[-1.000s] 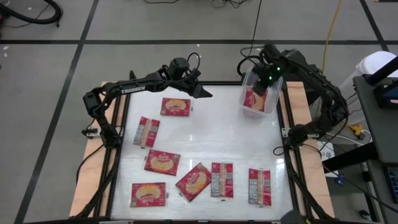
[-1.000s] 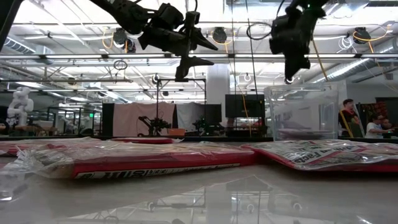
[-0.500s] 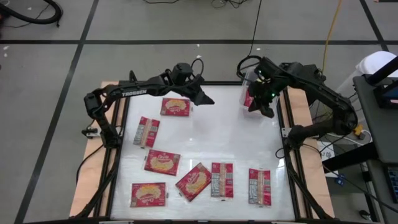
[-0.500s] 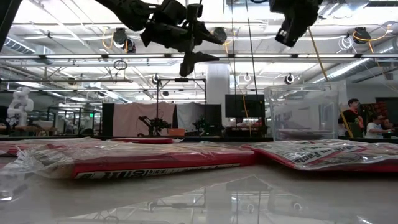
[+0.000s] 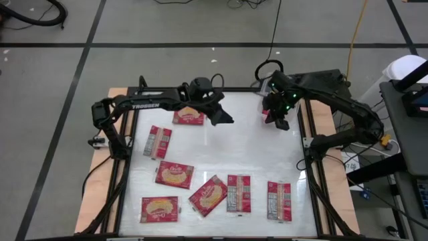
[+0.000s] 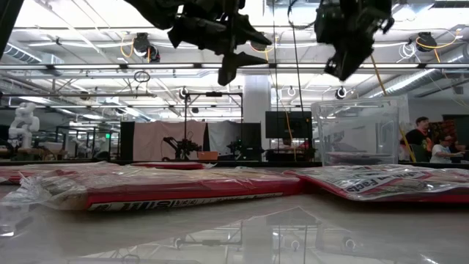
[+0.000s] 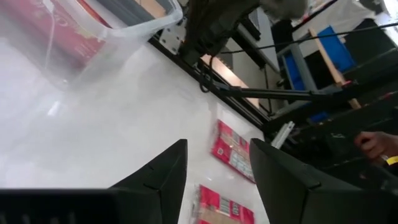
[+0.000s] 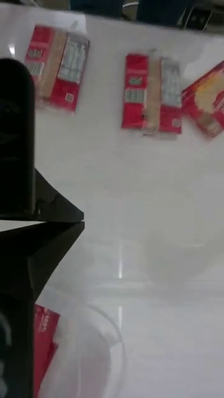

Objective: Sort popcorn bags into baskets
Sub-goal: Adjust the transparent container on the table

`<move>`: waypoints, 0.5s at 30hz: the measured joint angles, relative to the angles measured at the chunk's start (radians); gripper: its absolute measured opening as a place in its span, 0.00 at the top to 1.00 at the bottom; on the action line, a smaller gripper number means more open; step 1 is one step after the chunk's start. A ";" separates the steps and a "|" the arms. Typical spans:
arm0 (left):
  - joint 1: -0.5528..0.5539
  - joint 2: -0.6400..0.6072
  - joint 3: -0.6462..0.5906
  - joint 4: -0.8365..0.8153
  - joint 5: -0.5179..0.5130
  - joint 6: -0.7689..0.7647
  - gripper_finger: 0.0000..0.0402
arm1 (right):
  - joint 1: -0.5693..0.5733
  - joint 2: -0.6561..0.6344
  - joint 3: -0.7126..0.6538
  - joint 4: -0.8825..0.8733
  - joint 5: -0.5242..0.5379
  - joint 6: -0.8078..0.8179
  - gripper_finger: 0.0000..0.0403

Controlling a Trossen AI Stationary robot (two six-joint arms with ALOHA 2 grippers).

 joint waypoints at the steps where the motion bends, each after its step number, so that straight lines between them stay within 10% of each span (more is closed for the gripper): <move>1: -0.004 0.000 0.000 0.000 -0.012 0.010 0.57 | 0.001 0.001 -0.024 0.021 0.040 0.019 0.99; 15: -0.022 0.000 0.000 0.003 -0.035 0.058 0.62 | 0.000 -0.002 -0.149 0.035 0.354 0.256 1.00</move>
